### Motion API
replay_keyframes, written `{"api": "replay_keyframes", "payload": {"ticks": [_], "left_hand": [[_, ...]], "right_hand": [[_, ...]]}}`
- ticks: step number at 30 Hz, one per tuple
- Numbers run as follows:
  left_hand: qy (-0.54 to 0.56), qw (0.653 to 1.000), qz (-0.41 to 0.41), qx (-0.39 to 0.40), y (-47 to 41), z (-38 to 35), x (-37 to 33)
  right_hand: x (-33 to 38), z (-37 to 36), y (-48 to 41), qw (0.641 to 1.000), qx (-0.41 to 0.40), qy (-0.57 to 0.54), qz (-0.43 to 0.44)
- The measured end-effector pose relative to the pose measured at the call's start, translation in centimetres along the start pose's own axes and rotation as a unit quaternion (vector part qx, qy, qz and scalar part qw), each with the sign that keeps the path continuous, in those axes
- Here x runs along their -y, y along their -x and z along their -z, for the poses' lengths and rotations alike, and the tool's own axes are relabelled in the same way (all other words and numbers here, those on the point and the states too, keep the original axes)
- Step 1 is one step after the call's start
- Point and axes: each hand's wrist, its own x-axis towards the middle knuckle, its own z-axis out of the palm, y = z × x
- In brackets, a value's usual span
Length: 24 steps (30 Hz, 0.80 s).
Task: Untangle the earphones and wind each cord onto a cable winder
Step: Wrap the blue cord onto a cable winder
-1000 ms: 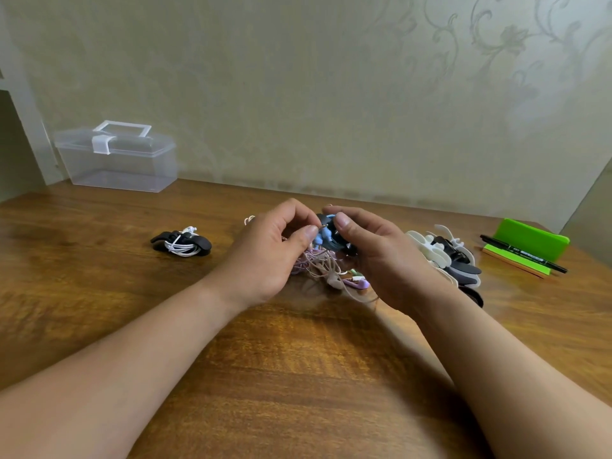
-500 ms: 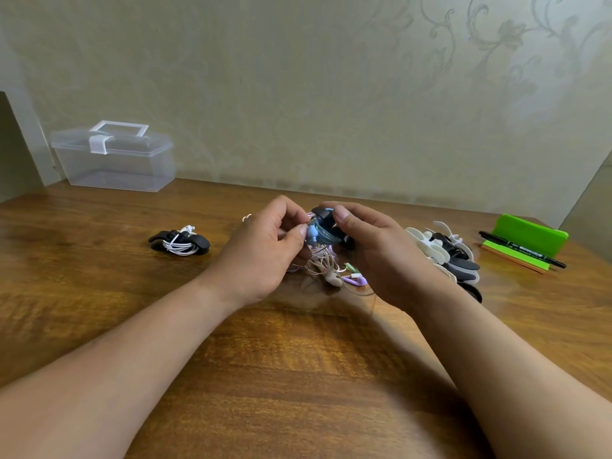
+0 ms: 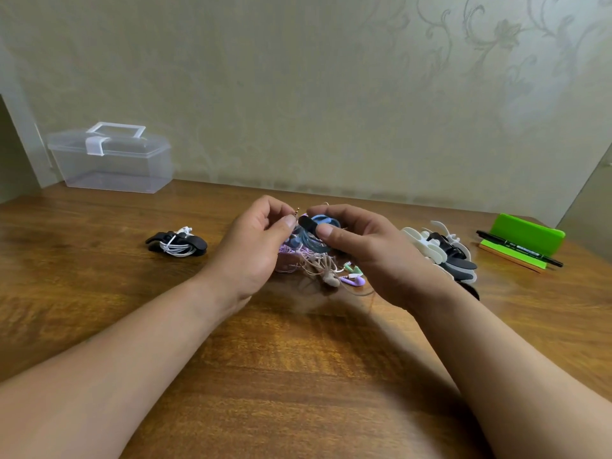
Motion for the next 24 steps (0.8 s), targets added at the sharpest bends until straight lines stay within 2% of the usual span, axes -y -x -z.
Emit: {"api": "replay_keyframes", "payload": {"ticks": [4, 7, 12, 17, 20, 24], "left_hand": [[-0.168, 0.971, -0.17, -0.015, 0.6, -0.3, 0.0], [-0.216, 0.949, -0.228, 0.001, 0.6, -0.1, 0.1], [-0.188, 0.957, -0.218, 0.023, 0.5, -0.1, 0.4], [-0.147, 0.969, -0.199, -0.02, 0.8, -0.5, 0.2], [-0.177, 0.959, -0.22, -0.024, 0.8, -0.4, 0.1], [-0.208, 0.951, -0.229, 0.013, 0.6, 0.0, 0.1]], "right_hand": [[-0.4, -0.4, -0.4, 0.997, -0.055, -0.046, -0.017], [-0.3, -0.7, -0.3, 0.996, -0.075, -0.042, -0.026], [-0.3, -1.4, -0.1, 0.997, -0.075, 0.023, -0.012], [0.4, -1.2, 0.3, 0.996, -0.079, 0.033, -0.021], [0.4, -1.7, 0.1, 0.997, -0.071, 0.02, -0.028], [-0.6, -1.6, -0.2, 0.999, -0.039, 0.003, -0.032]]}}
